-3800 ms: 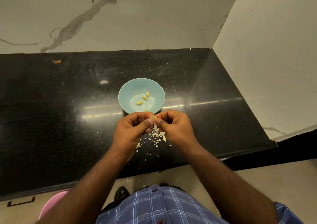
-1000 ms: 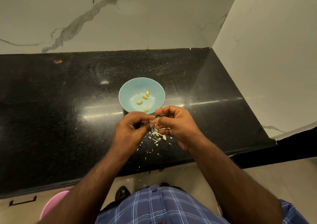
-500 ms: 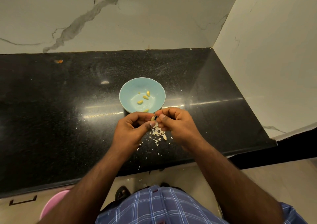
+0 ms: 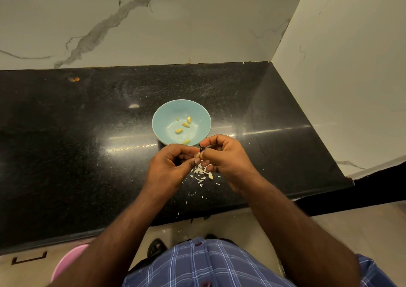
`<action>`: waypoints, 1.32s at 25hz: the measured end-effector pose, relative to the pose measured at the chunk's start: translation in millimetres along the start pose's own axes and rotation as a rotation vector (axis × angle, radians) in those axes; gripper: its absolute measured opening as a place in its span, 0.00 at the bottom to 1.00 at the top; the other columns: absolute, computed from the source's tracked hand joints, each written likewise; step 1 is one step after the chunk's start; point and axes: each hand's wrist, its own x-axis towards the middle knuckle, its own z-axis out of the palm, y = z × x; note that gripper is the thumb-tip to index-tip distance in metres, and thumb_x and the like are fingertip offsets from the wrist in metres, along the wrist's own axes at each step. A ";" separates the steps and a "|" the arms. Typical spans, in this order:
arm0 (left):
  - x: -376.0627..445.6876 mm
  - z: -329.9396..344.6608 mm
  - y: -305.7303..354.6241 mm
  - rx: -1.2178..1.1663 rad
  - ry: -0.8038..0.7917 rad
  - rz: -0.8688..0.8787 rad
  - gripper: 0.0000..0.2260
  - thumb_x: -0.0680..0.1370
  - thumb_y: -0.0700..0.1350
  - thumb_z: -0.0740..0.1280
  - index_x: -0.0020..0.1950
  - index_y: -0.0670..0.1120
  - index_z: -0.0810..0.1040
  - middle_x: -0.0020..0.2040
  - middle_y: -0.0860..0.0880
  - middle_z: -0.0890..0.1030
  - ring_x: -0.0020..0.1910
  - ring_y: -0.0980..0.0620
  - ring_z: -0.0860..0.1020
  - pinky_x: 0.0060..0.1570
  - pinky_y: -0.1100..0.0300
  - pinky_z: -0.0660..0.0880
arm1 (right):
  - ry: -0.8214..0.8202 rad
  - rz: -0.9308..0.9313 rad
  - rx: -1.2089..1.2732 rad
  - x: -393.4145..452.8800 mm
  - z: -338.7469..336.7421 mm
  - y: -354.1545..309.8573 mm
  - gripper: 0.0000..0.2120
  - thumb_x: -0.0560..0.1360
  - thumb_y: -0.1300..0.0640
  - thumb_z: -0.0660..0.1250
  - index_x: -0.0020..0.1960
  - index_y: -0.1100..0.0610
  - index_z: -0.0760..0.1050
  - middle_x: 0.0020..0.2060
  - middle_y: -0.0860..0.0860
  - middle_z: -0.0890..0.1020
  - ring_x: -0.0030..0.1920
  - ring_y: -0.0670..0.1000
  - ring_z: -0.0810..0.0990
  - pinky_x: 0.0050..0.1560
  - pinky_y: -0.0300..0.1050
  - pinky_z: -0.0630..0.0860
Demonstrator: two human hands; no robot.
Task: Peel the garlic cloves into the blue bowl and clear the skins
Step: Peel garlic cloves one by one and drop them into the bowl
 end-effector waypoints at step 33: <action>0.9 1.5 5.1 -0.456 0.098 -0.286 0.08 0.76 0.33 0.71 0.54 0.40 0.83 0.45 0.43 0.86 0.43 0.50 0.85 0.43 0.62 0.82 | 0.080 -0.138 -0.445 4.2 -18.5 15.0 0.12 0.80 0.63 0.63 0.50 0.49 0.82 0.35 0.48 0.80 0.34 0.45 0.75 0.39 0.46 0.75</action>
